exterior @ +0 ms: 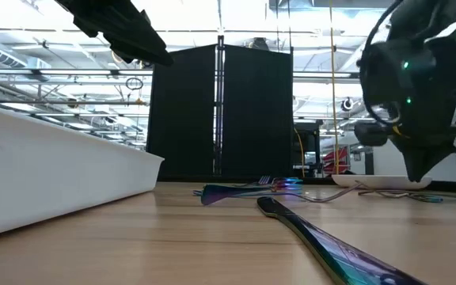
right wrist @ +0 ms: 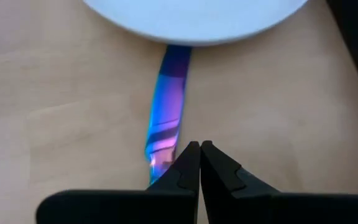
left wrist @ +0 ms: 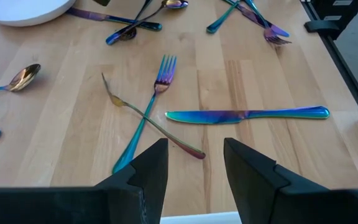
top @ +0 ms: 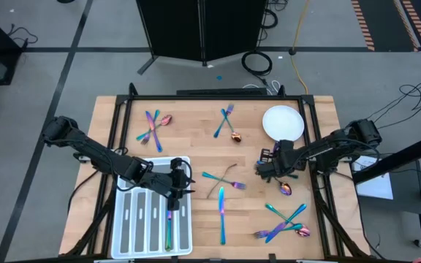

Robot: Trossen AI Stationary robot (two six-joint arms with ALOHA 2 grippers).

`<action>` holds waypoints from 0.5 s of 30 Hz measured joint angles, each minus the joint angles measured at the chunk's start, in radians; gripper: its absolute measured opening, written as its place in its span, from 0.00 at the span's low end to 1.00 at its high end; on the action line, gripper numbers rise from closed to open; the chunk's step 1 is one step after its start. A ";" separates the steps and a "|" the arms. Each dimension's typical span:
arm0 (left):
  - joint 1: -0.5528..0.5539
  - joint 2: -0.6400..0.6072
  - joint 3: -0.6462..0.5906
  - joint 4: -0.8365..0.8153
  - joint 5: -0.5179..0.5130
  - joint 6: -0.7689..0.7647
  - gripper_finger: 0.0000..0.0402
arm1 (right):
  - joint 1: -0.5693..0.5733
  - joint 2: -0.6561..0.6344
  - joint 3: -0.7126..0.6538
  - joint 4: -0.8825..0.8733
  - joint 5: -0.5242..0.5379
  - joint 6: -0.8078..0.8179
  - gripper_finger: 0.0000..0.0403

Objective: Sort silverware
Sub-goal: Put the top right iridescent knife into the cutlery tray

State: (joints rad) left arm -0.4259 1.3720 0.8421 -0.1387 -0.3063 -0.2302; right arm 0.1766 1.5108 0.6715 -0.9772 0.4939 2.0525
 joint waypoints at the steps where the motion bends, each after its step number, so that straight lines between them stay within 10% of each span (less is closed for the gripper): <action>1: 0.000 0.000 0.000 0.000 0.000 0.000 0.39 | -0.011 0.000 -0.007 0.013 0.004 -0.013 0.00; 15: 0.001 0.000 -0.001 0.005 0.000 0.002 0.39 | -0.074 0.031 -0.064 0.417 0.064 -0.305 0.00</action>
State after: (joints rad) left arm -0.4248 1.3724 0.8413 -0.1342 -0.3061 -0.2287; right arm 0.1028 1.5421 0.6075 -0.5600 0.5575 1.7480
